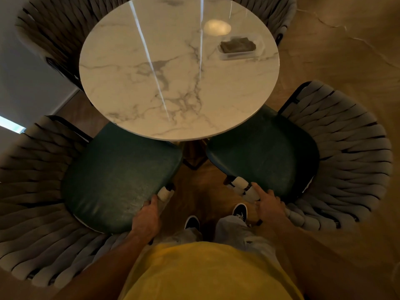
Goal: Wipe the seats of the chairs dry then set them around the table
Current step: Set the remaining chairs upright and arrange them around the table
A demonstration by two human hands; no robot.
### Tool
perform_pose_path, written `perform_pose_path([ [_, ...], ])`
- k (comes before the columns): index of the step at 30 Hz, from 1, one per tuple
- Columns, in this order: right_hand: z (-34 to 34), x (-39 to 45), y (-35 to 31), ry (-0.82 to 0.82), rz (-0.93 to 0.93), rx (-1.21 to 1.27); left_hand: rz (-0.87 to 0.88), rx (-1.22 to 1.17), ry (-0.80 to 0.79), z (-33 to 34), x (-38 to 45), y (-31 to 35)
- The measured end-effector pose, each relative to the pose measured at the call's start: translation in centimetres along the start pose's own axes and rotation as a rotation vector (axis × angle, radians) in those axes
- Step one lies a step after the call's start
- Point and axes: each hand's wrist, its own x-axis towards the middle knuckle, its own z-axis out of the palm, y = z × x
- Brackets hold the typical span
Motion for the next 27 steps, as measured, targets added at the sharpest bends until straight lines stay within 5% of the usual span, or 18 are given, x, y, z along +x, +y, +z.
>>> perform_pose_path([
  [9, -0.7, -0.7, -1.3, -0.022, 0.055, -0.069, 0.060, 0.088, -0.007, -1.0, 0.0, -0.2],
  [15, -0.1, -2.5, -1.3, 0.004, 0.050, 0.053, 0.302, 0.122, 0.079, -1.0, -0.6, 3.1],
  [20, 0.1, -5.8, 0.0, 0.160, 0.023, 0.273, 0.440, 0.095, -0.012, -1.0, -1.3, 7.5],
  [27, 1.5, -10.4, 5.2, 0.160, 0.130, 0.517, 0.629, 0.083, -0.216, 0.0, -3.2, 13.7],
])
